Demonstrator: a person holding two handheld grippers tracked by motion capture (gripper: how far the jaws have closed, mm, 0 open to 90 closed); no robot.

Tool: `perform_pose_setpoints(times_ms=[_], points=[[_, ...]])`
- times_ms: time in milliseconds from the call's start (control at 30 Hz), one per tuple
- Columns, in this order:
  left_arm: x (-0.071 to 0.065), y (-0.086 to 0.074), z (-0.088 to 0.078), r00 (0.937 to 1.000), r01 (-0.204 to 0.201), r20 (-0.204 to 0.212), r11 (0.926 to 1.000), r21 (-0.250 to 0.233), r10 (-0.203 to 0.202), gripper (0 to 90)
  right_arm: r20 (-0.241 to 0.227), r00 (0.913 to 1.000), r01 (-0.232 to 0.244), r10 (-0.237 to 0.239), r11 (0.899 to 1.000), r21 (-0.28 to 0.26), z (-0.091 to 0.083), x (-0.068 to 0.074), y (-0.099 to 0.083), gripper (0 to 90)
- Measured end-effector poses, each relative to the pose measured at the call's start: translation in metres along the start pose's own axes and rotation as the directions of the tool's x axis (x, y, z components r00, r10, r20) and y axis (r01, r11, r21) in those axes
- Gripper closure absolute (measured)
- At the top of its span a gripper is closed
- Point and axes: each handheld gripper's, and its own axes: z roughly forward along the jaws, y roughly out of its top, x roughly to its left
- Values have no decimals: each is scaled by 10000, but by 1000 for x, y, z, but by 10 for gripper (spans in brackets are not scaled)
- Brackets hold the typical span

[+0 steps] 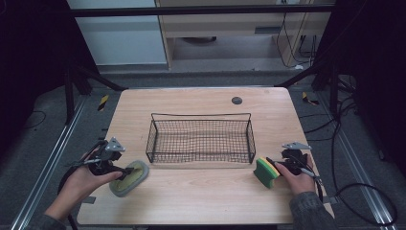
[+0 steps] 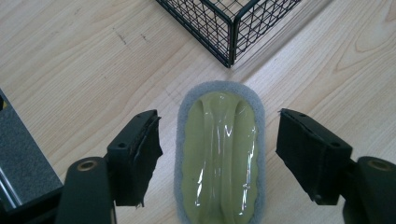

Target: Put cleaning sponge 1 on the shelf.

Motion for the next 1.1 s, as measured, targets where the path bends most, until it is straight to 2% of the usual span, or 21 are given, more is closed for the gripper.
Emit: perform_pose_setpoints(times_ms=[100, 167, 200, 267, 367, 467, 567, 667, 800, 833, 933, 1000, 1100], points=[[0, 0, -2, 9999, -54, 88, 9998, 181, 53, 330, 4, 10000, -22, 22, 10000, 2, 0, 0, 0, 14], [-1, 1, -1, 9997, -214, 155, 9983, 538, 206, 332, 0, 10000, -33, 33, 10000, -12, 0, 0, 0, 14], [-1, 2, 1, 9994, -121, 337, 9962, 859, 92, 344, -1, 10000, -28, 28, 10000, -15, 0, 0, 0, 14], [-2, 3, 2, 9991, -107, 408, 9951, 982, 67, 354, -2, 10000, -28, 28, 10000, -15, 0, 0, 0, 14], [-5, 5, 7, 9982, -313, 545, 9903, 1356, 241, 370, 8, 10000, -74, 74, 10000, 8, 0, 1, 0, 14], [-6, 7, 16, 9979, -564, 427, 9820, 1800, 495, 376, 20, 10000, -70, 70, 10000, 15, -1, 1, 0, 14], [-4, 6, 25, 9978, -575, 435, 9789, 1961, 498, 405, 40, 10000, -36, 36, 10000, -12, 0, 1, -1, 14], [-2, 6, 30, 9971, -598, 570, 9795, 1925, 497, 451, 8, 10000, -97, 97, 10000, 4, -1, 1, -1, 14], [0, 6, 38, 9966, -541, 729, 9744, 2184, 390, 501, 9, 10000, -99, 99, 10000, 2, -1, 1, -1, 13], [0, 6, 42, 9965, -473, 788, 9710, 2343, 295, 511, 17, 10000, -93, 93, 10000, 4, -1, 1, -1, 13], [0, 5, 47, 9968, -477, 739, 9686, 2439, 305, 531, 15, 10000, -90, 90, 10000, 5, -1, 1, -1, 13], [1, 4, 50, 9965, -327, 830, 9717, 2337, 136, 555, 11, 10000, -87, 87, 10000, 6, -1, 1, -1, 13], [1, 3, 53, 9965, -344, 821, 9717, 2335, 155, 583, 8, 10000, -82, 82, 10000, 2, -1, 1, -1, 13]])
